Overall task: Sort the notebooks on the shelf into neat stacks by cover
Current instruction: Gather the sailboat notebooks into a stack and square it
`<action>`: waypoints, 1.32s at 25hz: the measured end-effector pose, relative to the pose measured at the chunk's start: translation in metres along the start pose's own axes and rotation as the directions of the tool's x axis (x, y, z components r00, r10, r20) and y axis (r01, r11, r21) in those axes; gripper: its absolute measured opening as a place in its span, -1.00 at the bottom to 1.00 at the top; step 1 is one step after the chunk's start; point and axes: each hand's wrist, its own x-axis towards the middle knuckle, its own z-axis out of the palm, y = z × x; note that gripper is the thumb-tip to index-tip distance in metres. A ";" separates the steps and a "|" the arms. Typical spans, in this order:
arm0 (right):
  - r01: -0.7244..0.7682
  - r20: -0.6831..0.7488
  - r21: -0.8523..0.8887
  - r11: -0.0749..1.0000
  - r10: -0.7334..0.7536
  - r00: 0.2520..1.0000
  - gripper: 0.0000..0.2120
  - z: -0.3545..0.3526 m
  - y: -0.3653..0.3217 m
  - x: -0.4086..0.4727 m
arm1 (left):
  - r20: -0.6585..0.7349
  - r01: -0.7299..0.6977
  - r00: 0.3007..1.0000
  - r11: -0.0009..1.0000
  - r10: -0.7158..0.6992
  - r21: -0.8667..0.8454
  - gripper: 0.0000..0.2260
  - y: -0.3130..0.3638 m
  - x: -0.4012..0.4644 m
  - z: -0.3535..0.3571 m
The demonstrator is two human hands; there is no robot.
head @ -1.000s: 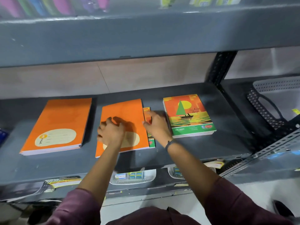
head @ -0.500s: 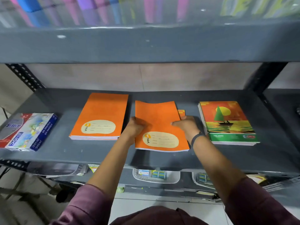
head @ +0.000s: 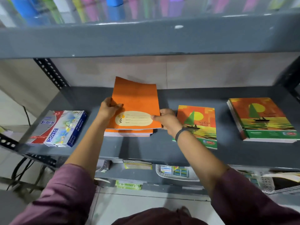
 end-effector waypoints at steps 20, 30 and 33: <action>-0.312 -0.725 -0.404 0.860 -0.093 0.682 -0.51 -0.105 0.059 -0.037 | 0.351 -0.534 0.844 0.696 0.406 0.480 -0.60 -0.024 -0.093 0.185; -0.115 -0.447 0.030 0.993 0.116 0.887 -0.68 -0.158 0.049 -0.018 | -0.133 0.244 0.942 0.903 -0.307 -0.354 -0.74 -0.011 -0.099 0.231; -0.043 -0.404 0.032 0.999 0.052 0.913 -0.80 -0.169 0.043 -0.015 | -0.182 0.255 0.905 0.834 -0.384 -0.490 -0.72 0.000 -0.104 0.236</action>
